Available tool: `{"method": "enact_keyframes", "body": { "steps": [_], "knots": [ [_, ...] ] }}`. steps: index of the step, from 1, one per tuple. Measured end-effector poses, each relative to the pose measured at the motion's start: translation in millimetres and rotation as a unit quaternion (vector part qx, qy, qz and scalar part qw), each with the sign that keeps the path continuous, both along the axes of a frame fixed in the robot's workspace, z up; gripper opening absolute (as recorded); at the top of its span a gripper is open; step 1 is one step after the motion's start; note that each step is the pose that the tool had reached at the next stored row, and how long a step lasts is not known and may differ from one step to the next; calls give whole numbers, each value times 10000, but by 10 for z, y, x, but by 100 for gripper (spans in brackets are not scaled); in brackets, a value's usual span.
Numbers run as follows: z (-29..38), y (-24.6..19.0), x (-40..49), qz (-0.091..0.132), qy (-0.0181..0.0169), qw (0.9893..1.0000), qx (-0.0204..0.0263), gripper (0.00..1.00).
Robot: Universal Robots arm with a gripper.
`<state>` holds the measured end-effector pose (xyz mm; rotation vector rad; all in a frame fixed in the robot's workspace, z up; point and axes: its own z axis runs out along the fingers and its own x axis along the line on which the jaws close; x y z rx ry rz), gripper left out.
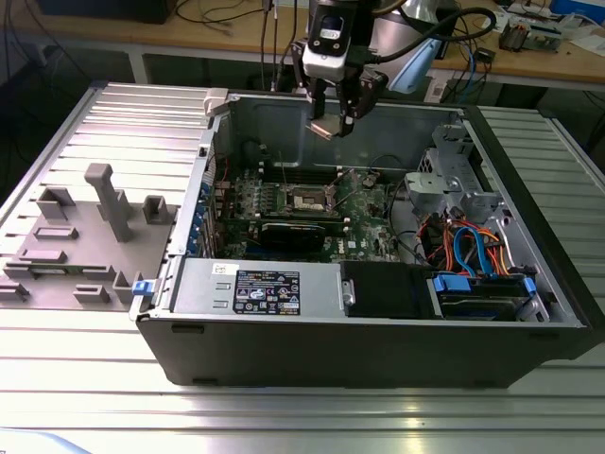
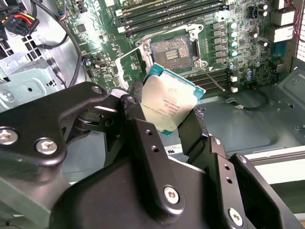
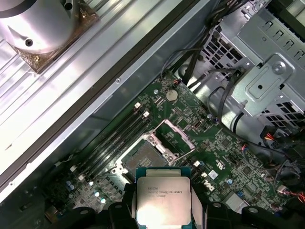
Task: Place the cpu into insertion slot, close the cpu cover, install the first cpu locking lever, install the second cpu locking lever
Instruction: 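Place the cpu into insertion slot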
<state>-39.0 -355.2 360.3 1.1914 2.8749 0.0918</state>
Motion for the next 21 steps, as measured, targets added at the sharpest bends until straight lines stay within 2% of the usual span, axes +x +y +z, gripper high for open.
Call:
{"method": "enact_keyframes", "body": {
  "steps": [15, 21],
  "knots": [
    [0, 1, 4, -20, 0, 10000, -6, 54],
    [0, 1, 4, -138, 0, 9999, -6, 54]
  ]
}}
